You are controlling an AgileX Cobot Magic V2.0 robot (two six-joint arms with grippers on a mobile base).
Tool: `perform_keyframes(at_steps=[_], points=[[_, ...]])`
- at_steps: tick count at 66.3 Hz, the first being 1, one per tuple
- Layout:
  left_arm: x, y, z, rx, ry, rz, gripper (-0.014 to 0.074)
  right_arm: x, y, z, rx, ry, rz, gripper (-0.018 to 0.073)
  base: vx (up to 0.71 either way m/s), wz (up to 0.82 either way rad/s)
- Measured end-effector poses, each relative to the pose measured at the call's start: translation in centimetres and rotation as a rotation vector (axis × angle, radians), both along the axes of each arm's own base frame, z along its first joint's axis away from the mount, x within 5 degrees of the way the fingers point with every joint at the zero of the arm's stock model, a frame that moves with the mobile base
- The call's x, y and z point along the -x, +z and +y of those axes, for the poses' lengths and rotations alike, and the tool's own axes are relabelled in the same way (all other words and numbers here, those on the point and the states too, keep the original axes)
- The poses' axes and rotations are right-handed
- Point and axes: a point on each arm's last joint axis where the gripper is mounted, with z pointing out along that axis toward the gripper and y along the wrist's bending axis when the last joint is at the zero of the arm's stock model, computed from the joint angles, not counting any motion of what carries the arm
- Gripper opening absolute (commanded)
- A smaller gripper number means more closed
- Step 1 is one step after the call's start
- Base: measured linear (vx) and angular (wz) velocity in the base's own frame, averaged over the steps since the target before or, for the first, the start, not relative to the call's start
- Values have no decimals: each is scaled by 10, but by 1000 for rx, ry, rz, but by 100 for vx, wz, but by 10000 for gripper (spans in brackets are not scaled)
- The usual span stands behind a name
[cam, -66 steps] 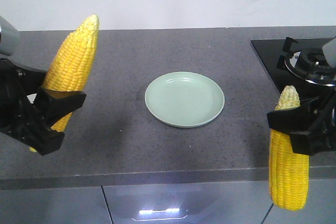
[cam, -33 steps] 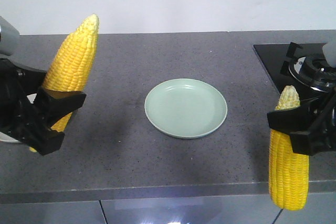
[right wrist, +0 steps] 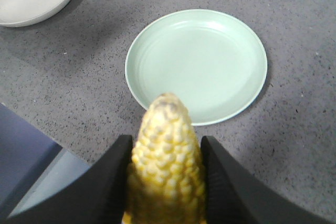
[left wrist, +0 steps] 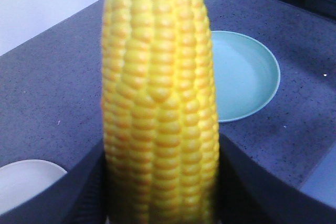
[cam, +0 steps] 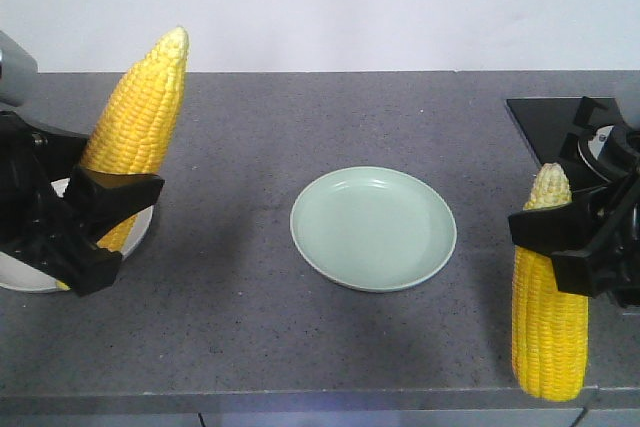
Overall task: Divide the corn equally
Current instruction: 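Position the base so the held cobs are above the two empty plates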
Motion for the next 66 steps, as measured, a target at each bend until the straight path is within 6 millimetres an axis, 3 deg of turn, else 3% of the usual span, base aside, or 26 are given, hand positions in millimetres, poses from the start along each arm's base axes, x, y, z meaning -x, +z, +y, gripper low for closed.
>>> perform_keyframes(at_steps=[66], points=[[0,0,0,0,0,0,285,0,0,0,0,0,0,207,7,5]])
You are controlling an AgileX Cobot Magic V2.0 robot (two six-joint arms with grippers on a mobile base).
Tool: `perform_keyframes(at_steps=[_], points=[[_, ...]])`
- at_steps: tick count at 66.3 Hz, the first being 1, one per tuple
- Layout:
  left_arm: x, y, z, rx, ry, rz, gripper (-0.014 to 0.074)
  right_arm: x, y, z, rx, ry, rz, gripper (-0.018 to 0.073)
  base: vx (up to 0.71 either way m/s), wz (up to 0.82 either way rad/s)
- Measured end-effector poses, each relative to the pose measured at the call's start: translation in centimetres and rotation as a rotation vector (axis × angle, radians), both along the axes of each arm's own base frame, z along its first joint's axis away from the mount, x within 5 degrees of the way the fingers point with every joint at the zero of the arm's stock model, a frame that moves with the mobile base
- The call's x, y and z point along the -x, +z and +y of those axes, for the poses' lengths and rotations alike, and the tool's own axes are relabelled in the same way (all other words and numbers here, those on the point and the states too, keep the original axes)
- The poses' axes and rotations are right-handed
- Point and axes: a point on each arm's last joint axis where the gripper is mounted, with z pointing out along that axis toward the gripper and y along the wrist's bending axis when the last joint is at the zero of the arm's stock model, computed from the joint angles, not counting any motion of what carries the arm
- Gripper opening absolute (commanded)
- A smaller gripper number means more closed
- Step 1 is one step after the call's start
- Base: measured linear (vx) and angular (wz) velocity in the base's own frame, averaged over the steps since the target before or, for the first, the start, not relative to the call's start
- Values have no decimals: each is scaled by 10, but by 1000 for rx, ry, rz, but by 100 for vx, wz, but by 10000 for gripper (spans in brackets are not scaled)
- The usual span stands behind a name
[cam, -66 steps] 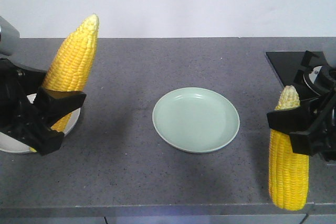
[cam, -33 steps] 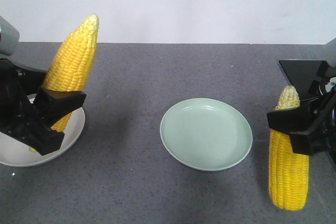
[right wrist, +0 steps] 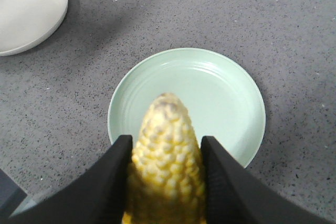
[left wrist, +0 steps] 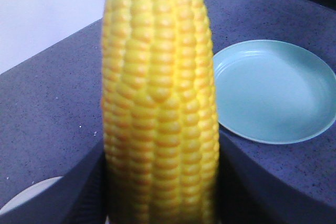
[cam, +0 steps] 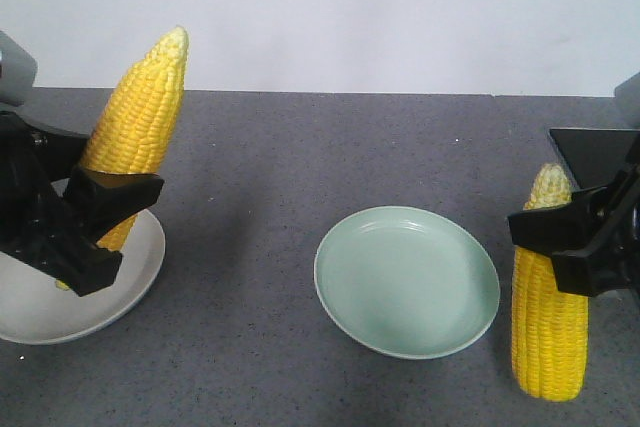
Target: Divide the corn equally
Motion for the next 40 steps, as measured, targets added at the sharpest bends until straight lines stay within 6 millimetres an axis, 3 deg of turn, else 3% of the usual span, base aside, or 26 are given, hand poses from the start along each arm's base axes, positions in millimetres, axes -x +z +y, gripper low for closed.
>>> perform_keyframes(at_steps=[40], points=[[0,0,0,0,0,0,285,0,0,0,0,0,0,207,4,0]])
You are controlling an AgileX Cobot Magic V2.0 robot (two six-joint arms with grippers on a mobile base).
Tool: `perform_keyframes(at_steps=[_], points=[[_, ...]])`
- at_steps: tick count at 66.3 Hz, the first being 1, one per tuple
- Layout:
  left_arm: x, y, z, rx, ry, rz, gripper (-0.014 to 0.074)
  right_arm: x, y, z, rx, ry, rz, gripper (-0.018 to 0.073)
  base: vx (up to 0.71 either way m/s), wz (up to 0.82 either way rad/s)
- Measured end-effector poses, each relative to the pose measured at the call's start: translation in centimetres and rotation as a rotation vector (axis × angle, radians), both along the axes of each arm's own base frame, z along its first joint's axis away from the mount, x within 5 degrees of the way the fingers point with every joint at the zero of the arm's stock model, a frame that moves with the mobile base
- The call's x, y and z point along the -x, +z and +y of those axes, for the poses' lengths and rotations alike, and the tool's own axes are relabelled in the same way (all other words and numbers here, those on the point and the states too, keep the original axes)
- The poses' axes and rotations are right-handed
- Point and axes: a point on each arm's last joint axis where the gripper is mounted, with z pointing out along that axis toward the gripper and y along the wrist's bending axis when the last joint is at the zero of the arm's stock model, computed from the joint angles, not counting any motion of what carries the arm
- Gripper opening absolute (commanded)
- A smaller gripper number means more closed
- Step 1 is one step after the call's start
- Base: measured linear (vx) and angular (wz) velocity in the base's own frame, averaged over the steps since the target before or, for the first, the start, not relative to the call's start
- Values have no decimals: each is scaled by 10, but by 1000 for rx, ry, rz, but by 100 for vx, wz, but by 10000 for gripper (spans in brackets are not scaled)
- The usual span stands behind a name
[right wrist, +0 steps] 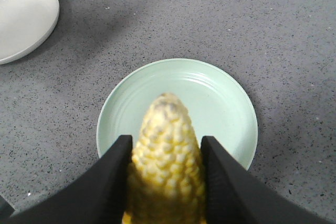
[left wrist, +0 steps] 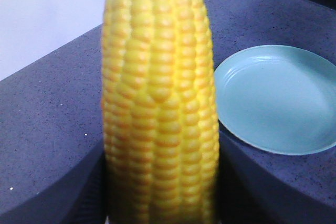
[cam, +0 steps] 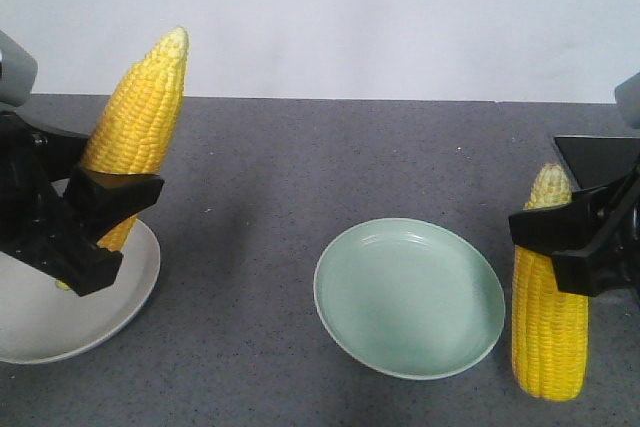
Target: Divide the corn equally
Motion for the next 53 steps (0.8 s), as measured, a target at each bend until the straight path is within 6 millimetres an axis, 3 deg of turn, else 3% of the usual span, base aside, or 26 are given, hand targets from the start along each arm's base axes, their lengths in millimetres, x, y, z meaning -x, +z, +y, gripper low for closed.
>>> perform_keyframes(at_steps=[53], points=[[0,0,0,0,0,0,285,0,0,0,0,0,0,207,0,0]])
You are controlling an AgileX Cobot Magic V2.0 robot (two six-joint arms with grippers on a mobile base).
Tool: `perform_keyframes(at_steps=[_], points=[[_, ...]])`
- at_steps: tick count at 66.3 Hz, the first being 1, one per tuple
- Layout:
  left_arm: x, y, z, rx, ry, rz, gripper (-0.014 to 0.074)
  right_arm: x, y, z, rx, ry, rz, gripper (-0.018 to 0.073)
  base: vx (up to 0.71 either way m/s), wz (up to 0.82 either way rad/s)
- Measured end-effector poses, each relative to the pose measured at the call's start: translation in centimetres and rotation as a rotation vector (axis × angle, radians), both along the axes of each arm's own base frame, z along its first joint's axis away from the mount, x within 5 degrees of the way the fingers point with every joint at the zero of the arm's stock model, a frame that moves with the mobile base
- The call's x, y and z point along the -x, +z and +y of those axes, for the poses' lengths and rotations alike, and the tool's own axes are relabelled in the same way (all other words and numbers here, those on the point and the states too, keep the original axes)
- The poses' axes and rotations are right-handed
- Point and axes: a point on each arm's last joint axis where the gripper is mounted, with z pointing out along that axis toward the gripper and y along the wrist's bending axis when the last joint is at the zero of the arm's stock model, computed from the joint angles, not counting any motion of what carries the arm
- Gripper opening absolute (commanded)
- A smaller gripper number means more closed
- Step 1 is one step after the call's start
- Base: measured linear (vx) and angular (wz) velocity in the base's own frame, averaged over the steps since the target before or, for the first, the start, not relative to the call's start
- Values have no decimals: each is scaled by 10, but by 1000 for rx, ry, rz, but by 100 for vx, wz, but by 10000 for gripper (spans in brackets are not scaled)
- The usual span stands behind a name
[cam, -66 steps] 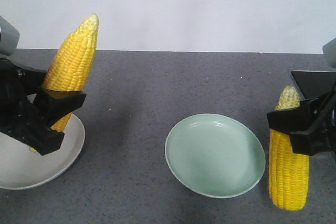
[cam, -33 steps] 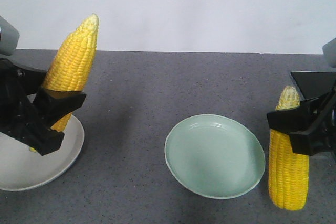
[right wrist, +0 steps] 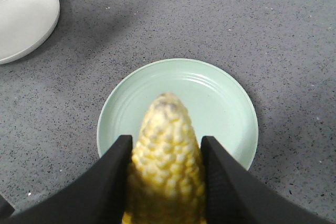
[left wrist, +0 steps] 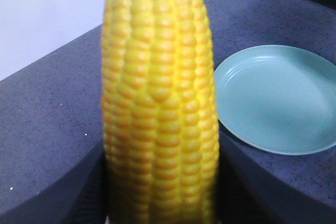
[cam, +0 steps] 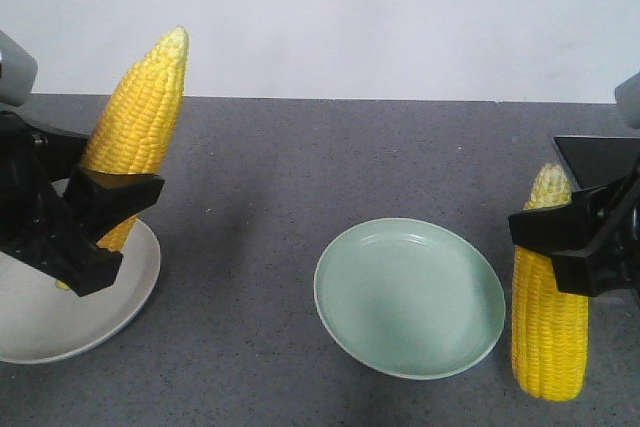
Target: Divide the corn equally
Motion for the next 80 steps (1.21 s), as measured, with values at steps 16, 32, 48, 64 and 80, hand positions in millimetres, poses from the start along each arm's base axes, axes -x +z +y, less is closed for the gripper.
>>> perform_keyframes(at_steps=[16,32,48,64,80], points=[[0,0,0,0,0,0,285,0,0,0,0,0,0,207,0,0],[0,0,0,0,0,0,285,-1,1,0,-3,-5,-8,207,0,0],[0,0,0,0,0,0,285,-5,6,2,-58,-20,-35,207,0,0],[0,0,0,0,0,0,285,-39,14,15,-81,42,113,207,0,0],[0,0,0,0,0,0,285,-96,1,28,-76,78,285,210,0,0]])
